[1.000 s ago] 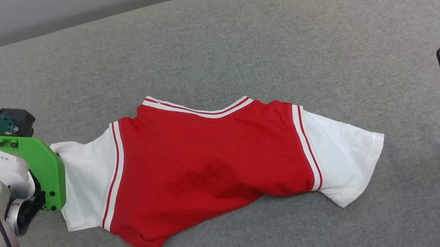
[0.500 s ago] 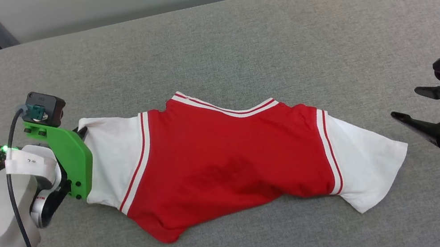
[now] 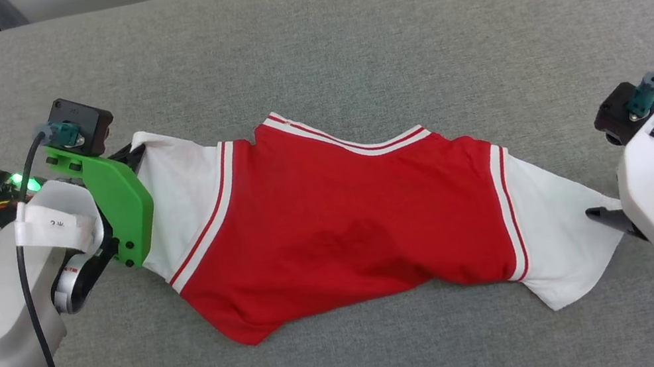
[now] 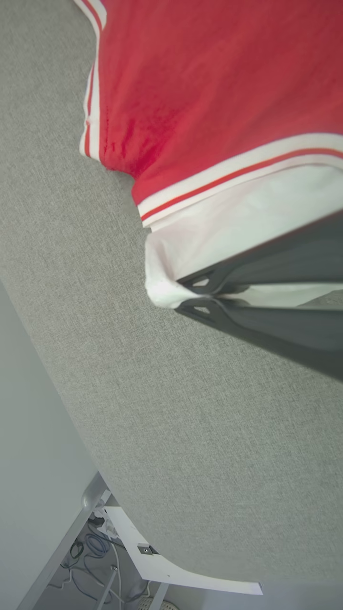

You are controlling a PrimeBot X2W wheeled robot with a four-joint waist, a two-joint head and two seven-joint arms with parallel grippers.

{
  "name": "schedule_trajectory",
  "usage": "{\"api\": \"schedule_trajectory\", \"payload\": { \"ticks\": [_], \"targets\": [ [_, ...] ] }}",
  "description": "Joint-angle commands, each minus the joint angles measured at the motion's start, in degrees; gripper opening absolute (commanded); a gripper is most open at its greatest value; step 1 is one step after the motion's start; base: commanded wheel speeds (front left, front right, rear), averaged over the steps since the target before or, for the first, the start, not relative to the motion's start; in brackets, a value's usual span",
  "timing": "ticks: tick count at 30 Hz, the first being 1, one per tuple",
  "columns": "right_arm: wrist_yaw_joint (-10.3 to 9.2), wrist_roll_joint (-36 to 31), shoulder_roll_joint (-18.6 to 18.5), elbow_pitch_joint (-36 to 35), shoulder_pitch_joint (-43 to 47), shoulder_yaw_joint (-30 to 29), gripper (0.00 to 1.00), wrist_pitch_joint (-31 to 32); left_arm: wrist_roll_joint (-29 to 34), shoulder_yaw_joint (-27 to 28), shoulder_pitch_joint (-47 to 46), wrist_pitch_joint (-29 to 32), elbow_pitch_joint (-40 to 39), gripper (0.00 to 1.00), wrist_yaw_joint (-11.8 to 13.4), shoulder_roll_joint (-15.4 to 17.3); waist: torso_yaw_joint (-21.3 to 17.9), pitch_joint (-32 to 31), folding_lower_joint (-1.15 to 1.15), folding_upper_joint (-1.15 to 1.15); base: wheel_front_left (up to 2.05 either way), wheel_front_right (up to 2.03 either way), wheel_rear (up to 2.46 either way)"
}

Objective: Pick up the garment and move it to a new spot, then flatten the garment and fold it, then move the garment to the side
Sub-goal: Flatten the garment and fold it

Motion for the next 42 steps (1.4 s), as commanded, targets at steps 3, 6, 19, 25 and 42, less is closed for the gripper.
{"api": "schedule_trajectory", "payload": {
  "ticks": [3, 6, 19, 25, 42],
  "targets": [
    [-0.03, 1.01, 1.6, 2.73, -1.33, 4.2, 1.0, -0.77, 0.7, 0.23, -1.38, -0.33, -0.73, 0.0, 0.55, -0.19, 1.0, 2.59, 0.0, 0.0, 0.0, 0.0, 0.0],
    [-0.03, 1.47, 1.94, 3.97, -1.31, 8.67, 1.0, -0.95, 0.86, 0.23, -1.74, -0.61, -0.79, 0.0, 0.51, -0.24, 1.26, 3.35, 0.0, 0.0, 0.0, 0.0, 0.0],
    [-0.03, 4.1, 3.03, 9.48, -6.75, 15.08, 0.0, -14.07, 0.81, 0.3, -1.6, -3.45, 2.44, 0.0, -0.85, 0.46, -0.16, 0.81, 0.0, 0.0, 0.0, 0.0, 0.0],
    [-0.03, 3.39, 1.42, 8.37, -8.91, 12.13, 0.0, -23.21, 2.06, 1.24, -1.8, -8.48, 0.98, 0.0, -0.89, 1.7, -1.25, -3.52, 0.0, 0.0, 0.0, 0.0, 0.0],
    [-0.03, -0.8, -1.76, 2.61, -13.3, -6.36, 0.0, -35.9, 7.31, 6.72, -10.09, -15.01, -15.0, 0.0, 5.6, 5.59, -2.69, -9.41, 0.0, 0.0, 0.0, 0.0, 0.0]
  ]
}}
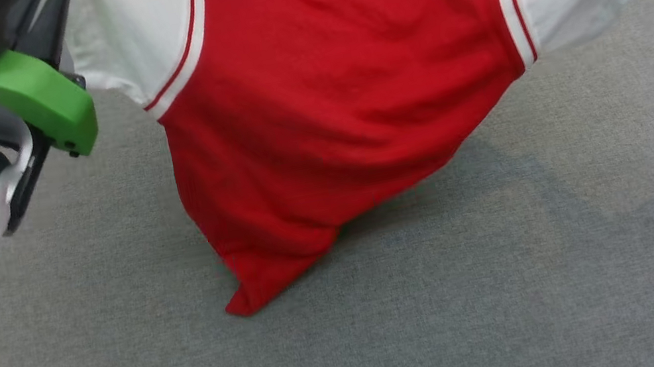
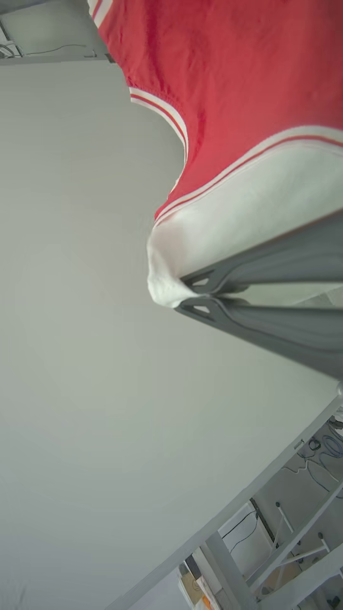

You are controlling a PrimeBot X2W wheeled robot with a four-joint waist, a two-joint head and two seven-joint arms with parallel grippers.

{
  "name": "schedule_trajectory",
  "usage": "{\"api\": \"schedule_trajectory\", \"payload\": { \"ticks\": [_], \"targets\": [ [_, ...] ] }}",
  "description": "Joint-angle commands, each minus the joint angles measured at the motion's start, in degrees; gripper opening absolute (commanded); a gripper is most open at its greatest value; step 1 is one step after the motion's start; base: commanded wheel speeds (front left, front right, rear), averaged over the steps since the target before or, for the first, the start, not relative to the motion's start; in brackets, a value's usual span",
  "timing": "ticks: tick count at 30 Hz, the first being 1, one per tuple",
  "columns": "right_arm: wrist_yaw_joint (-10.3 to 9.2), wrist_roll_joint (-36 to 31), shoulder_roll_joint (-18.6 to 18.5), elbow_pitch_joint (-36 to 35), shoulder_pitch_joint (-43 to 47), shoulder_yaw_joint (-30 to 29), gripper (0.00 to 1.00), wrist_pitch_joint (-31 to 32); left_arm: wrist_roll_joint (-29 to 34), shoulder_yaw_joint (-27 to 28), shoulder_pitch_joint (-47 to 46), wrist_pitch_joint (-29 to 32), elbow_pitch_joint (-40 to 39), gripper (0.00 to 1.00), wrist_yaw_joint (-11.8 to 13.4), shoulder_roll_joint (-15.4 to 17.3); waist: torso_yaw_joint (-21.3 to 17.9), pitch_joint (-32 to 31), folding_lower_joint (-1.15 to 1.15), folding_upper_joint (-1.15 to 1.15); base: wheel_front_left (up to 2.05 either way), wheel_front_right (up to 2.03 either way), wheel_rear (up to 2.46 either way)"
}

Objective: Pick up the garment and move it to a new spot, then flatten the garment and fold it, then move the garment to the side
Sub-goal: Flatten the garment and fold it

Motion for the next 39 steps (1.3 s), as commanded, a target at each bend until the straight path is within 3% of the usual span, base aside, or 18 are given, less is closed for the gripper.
{"api": "schedule_trajectory", "payload": {
  "ticks": [1, 8, 15, 25, 32, 39],
  "targets": [
    [-0.04, -0.75, 0.13, -0.51, -1.41, -1.41, 0.0, -0.12, 0.32, 0.77, -2.32, 0.08, -0.61, 0.0, 0.73, 0.05, -0.29, -0.08, 0.0, 0.0, 0.0, 0.0, 0.0],
    [-0.04, -2.6, 1.56, -0.83, -7.67, -8.96, 0.0, 1.22, 1.41, 2.41, -10.87, 2.95, -1.34, 0.0, 0.62, -1.67, -1.03, 3.15, 0.0, 0.0, 0.0, 0.0, 0.0],
    [-0.04, -6.8, 2.85, 2.31, -19.43, -10.87, 0.0, 2.73, 1.95, 4.3, -21.81, 4.8, 2.55, 0.0, -0.39, -6.02, -1.42, 10.86, 0.0, 0.0, 0.0, 0.0, 0.0],
    [-0.04, -10.99, 4.01, 11.03, -39.22, -8.49, 0.0, 0.37, 5.56, 7.26, -39.19, 1.73, 13.26, 0.0, -0.5, -11.8, -1.6, 23.28, 0.0, 0.0, 0.0, 0.0, 0.0],
    [-0.04, -11.62, 5.64, 17.44, -51.52, -4.37, 0.0, -3.16, 5.96, 9.9, -46.36, -1.6, 18.77, 0.0, -0.54, -12.47, -1.4, 28.03, 0.0, 0.0, 0.0, 0.0, 0.0],
    [-0.04, -9.91, 7.3, 23.6, -55.18, 0.35, 0.0, -6.46, 4.74, 10.95, -44.51, -4.93, 22.46, 0.0, -0.97, -11.69, -0.68, 29.72, 0.0, 0.0, 0.0, 0.0, 0.0]
  ]
}}
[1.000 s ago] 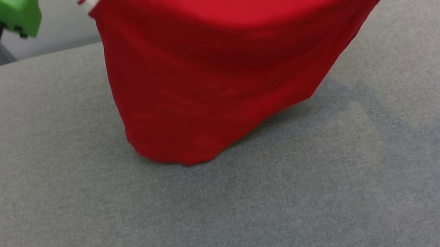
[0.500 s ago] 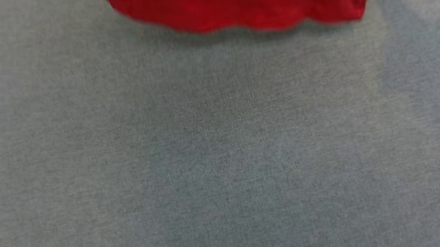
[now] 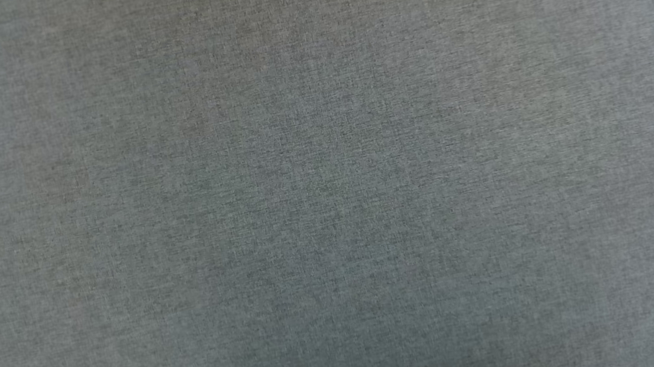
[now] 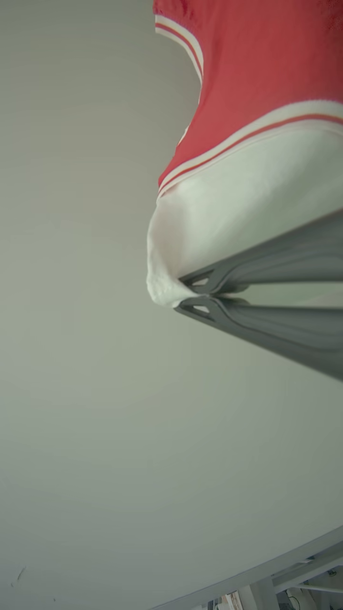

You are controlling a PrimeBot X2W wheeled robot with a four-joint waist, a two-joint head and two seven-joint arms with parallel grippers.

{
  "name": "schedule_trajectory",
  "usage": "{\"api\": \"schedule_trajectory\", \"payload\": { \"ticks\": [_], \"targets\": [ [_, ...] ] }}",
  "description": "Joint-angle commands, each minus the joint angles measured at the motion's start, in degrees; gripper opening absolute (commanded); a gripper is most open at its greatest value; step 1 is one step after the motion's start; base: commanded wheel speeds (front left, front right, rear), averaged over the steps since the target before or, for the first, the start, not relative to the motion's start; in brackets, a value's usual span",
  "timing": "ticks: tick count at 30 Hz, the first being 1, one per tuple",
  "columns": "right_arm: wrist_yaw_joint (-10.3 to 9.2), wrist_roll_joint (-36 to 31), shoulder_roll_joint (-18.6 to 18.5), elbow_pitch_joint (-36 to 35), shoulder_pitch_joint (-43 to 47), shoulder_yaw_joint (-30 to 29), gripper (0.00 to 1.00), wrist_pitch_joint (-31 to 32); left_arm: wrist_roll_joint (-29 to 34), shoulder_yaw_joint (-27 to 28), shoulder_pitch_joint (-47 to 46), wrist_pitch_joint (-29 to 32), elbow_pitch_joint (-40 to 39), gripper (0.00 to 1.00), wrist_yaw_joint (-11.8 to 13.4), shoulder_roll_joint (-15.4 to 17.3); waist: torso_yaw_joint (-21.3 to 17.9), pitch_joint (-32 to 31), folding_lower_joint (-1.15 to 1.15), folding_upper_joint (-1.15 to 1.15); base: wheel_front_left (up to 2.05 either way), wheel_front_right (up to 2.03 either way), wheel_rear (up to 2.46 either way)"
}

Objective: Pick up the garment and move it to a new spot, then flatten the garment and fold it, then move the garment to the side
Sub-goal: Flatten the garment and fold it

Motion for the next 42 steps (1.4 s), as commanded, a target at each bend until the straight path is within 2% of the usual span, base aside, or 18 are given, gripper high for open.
{"api": "schedule_trajectory", "payload": {
  "ticks": [1, 5, 11, 16, 27, 31, 36, 42],
  "targets": [
    [-0.04, 0.85, 0.4, 0.99, -0.06, 0.96, 0.0, -0.99, -0.74, 0.08, 1.75, -0.78, 0.58, 0.0, -0.43, 0.32, 0.47, 0.98, -0.01, 0.0, 0.0, 0.0, 0.0],
    [-0.04, 3.46, 1.41, 2.55, 3.45, 4.0, 0.0, -3.72, -1.74, -0.01, 6.43, -2.88, 1.92, 0.0, -0.64, 0.65, 0.27, -0.02, -0.01, 0.0, 0.0, 0.0, 0.0],
    [-0.04, 7.54, 1.82, 1.67, 11.82, 8.96, 0.0, -7.92, -3.57, 0.09, 18.27, -5.31, 0.99, 0.0, -0.32, 2.54, -0.03, -4.01, -0.01, 0.0, 0.0, 0.0, 0.0],
    [-0.04, 10.02, 1.05, -1.55, 20.94, 14.27, 0.0, -9.58, -5.86, 1.21, 32.38, -6.22, -3.35, 0.0, 1.4, 4.64, -0.14, -8.2, -0.01, 0.0, 0.0, 0.0, 0.0],
    [-0.04, 14.32, -1.93, -8.61, 43.88, 21.87, 0.0, -13.2, -9.64, 5.1, 64.77, -6.46, -14.79, 0.0, 5.92, 4.76, 1.04, -17.47, -0.01, 0.0, 0.0, 0.0, 0.0],
    [-0.04, 14.79, -2.73, -9.85, 52.4, 23.11, 0.0, -13.72, -10.66, 6.99, 75.86, -6.47, -16.9, 0.0, 6.8, 4.24, 0.82, -20.91, -0.01, 0.0, 0.0, 0.0, 0.0],
    [-0.04, 15.3, -3.34, -9.75, 62.16, 23.36, 0.0, -13.98, -11.3, 8.93, 86.39, -6.47, -16.69, 0.0, 6.75, 3.46, 0.3, -24.99, -0.01, 0.0, 0.0, 0.0, 0.0],
    [-0.04, 15.62, -2.52, -7.75, 72.37, 20.72, 0.0, -15.12, -11.11, 11.15, 96.12, -6.47, -14.87, 0.0, 6.63, 2.24, -0.57, -28.75, -0.01, 0.0, 0.0, 0.0, 0.0]
  ]
}}
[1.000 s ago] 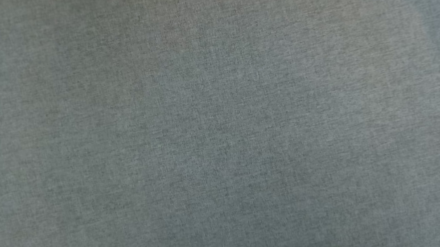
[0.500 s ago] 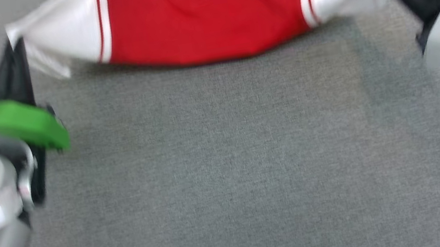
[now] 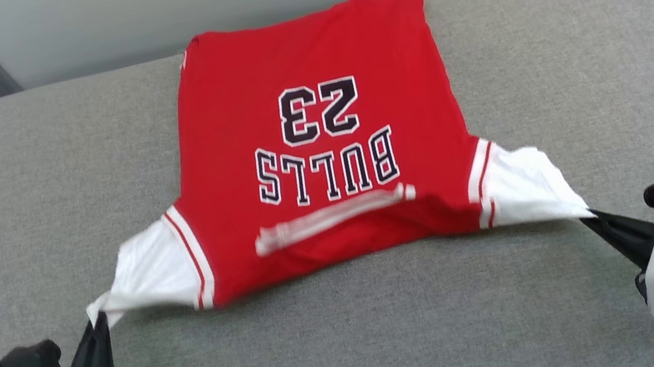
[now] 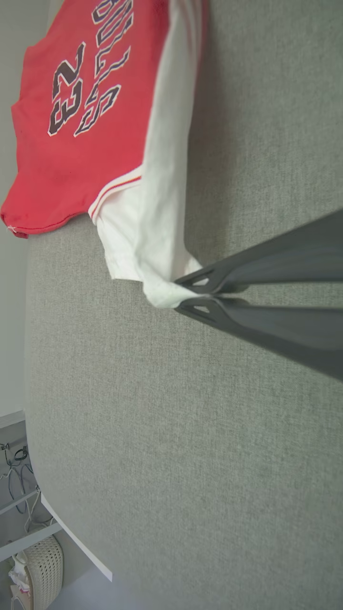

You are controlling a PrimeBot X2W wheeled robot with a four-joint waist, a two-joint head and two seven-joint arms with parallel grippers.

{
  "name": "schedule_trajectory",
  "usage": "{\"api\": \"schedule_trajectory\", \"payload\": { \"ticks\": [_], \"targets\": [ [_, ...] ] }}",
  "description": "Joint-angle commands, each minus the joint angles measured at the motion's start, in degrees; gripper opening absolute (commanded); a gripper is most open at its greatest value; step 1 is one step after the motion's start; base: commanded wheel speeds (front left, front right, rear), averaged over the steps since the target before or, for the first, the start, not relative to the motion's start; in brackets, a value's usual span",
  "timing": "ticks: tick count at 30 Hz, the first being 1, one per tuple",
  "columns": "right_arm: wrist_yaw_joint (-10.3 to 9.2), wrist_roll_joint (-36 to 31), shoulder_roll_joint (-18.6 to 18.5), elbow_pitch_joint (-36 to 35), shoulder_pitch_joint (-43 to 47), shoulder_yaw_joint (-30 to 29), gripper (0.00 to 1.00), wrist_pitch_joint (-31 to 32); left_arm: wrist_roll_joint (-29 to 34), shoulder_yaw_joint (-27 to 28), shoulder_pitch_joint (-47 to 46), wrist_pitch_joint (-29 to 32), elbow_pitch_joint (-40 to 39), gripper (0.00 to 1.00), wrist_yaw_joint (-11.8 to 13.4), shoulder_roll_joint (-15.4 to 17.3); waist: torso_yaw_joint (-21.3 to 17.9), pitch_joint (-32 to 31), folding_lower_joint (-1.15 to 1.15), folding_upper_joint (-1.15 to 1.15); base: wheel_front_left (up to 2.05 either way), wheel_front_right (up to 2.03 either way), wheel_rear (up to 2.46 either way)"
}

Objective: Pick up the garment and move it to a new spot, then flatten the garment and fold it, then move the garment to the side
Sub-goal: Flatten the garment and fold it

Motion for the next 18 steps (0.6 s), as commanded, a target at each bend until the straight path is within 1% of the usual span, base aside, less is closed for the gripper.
{"api": "schedule_trajectory", "payload": {
  "ticks": [1, 5, 9, 14, 18],
  "targets": [
    [-0.04, 0.44, 0.32, 0.61, 2.17, -0.95, 0.0, -0.57, 0.04, 0.81, 2.02, -0.33, 0.45, 0.0, -0.25, -0.6, -0.87, -3.35, 0.01, 0.0, 0.0, 0.0, 0.0],
    [-0.04, 1.04, 1.01, 1.63, 8.47, -3.97, 0.0, -1.18, 0.3, 2.54, 5.77, -0.33, 1.23, 0.0, -1.03, -2.09, -0.93, -4.64, 0.01, 0.0, 0.0, 0.0, 0.0],
    [-0.04, 1.35, 1.34, 2.03, 14.46, -7.99, 0.0, -1.77, 1.65, 3.52, 8.24, -0.33, 2.06, 0.0, -1.07, -2.87, -0.67, -5.72, 0.01, 0.0, 0.0, 0.0, 0.0],
    [-0.04, 0.34, 1.07, 0.46, 21.15, -12.34, 0.0, -1.82, 2.72, 4.4, 11.14, -0.33, 2.45, 0.0, -1.11, -3.13, -1.02, -6.41, 0.01, 0.0, 0.0, 0.0, 0.0],
    [-0.04, -1.44, 1.4, -0.89, 24.49, -15.75, 0.0, -1.14, 3.35, 5.42, 13.09, -0.33, 1.74, 0.0, -0.88, -3.7, -1.15, -6.69, 0.01, 0.0, 0.0, 0.0, 0.0]
  ]
}}
